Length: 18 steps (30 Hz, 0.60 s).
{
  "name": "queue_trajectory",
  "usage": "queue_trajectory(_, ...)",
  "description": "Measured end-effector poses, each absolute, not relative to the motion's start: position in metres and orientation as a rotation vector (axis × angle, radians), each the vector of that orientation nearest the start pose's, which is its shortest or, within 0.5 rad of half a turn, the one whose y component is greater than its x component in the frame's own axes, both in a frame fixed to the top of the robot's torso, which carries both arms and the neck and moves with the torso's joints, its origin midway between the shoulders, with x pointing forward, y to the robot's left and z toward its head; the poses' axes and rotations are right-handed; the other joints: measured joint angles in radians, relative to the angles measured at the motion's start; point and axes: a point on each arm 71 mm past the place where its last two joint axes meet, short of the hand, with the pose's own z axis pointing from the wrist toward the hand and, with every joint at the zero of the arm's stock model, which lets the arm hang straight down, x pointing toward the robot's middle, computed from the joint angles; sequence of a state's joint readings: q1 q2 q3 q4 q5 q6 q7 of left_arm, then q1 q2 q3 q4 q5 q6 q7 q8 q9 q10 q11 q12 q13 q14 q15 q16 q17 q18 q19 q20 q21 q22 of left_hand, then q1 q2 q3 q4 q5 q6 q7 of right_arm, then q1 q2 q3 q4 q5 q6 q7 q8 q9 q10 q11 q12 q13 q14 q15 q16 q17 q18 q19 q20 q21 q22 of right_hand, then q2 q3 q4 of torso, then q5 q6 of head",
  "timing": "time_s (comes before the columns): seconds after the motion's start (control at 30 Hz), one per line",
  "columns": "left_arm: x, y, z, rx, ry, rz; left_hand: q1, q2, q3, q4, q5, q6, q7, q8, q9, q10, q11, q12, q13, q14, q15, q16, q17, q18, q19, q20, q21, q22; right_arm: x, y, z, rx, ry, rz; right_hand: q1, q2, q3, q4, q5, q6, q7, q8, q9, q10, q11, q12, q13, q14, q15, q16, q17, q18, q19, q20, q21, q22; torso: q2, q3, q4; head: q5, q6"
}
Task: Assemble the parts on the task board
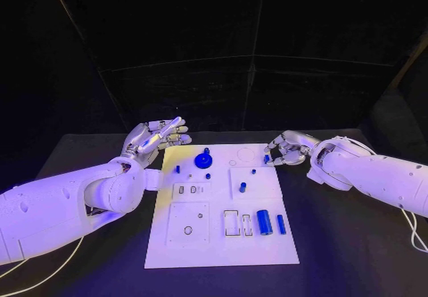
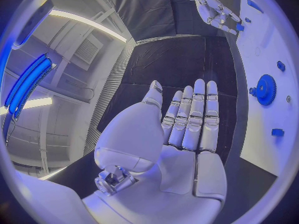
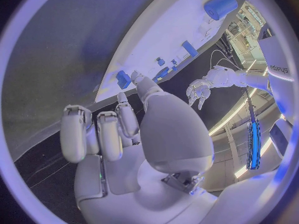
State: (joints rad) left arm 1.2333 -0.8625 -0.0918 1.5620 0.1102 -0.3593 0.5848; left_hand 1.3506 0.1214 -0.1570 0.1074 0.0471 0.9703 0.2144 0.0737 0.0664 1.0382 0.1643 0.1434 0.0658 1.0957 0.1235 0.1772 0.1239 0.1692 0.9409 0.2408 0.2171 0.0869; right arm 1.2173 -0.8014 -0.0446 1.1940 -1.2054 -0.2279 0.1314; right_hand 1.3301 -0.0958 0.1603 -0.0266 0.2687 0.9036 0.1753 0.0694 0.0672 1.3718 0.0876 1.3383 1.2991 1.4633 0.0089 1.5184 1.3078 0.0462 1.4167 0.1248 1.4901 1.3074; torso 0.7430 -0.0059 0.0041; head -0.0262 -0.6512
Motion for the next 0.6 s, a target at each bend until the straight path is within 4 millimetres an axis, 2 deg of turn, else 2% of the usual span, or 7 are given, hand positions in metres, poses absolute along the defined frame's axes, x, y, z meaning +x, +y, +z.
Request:
queue_trajectory(0.23, 0.484, 0.2151, -0.1687, -1.12, 1.228, -1.607, 0.0, 0.0, -0.003, -0.003, 0.0, 0.0, 0.0, 0.0, 0.0, 0.0, 0.0, 0.0, 0.0, 0.0, 0.0, 0.0, 0.0, 0.0, 0.0, 0.0, 0.0, 0.0, 0.5386, -0.2768, -0.2004, 0.046, 1.73, 0.674, 0.003, 0.003, -0.001, -0.001, 0.002, 0.004, -0.001, 0.005, 0.003, 0.0, 0.0, 0.0, 0.004, 0.0, 0.0, 0.0, 0.0, 0.0, 0.0, 0.0, 0.0, 0.0, 0.0, -0.0001, 0.0006, -0.002, 0.0)
queue_trajectory(0.6, 0.4843, 0.2148, -0.1689, -1.119, 1.229, -1.607, 0.0, 0.0, -0.003, -0.003, 0.0, 0.0, 0.0, 0.0, 0.0, 0.0, 0.0, 0.0, 0.0, 0.0, 0.0, 0.0, 0.0, 0.0, 0.0, 0.0, 0.0, 0.0, 0.5427, -0.2755, -0.2036, 0.054, 1.734, 0.663, 0.012, 0.049, 0.008, -0.01, -0.041, 0.045, -0.006, 0.02, 0.005, 0.004, -0.004, 0.004, 0.009, 0.0, 0.0, 0.0, 0.0, 0.0, 0.0, 0.0, 0.0, 0.0, 0.0, 0.0, 0.0012, -0.003, 0.0)
